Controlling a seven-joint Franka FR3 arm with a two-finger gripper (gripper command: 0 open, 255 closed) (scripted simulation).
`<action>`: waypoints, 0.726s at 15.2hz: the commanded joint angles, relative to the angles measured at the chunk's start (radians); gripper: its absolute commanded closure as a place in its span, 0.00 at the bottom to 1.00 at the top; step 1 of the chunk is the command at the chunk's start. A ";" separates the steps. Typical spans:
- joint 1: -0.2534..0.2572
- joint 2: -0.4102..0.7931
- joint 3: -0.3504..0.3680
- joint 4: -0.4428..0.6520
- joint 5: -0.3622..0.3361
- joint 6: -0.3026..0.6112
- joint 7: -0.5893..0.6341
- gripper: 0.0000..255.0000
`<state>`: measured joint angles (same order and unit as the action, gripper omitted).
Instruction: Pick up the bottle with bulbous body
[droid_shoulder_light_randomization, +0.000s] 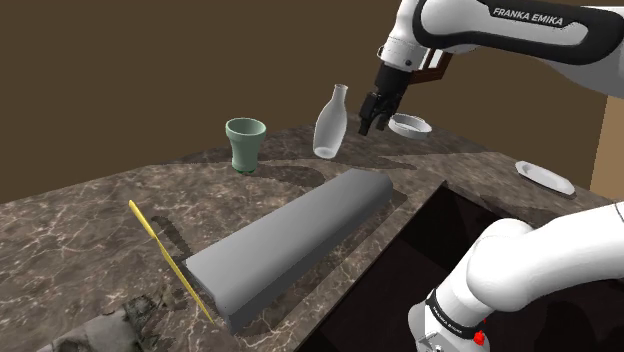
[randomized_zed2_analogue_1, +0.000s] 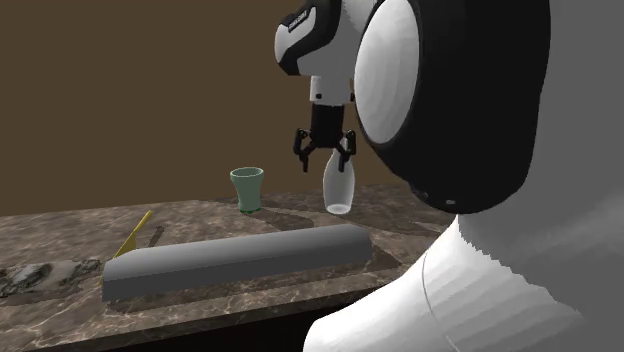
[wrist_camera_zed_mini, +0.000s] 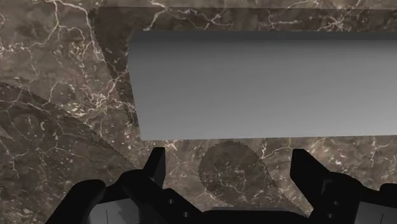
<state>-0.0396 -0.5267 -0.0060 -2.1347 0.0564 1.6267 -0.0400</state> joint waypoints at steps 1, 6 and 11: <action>-0.007 0.077 -0.021 0.085 -0.015 -0.016 -0.035 0.00; -0.020 0.271 -0.061 0.308 -0.036 -0.062 -0.112 0.00; -0.037 0.484 -0.093 0.584 -0.042 -0.140 -0.187 0.00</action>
<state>-0.0694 -0.0907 -0.0880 -1.6114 0.0162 1.5028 -0.2031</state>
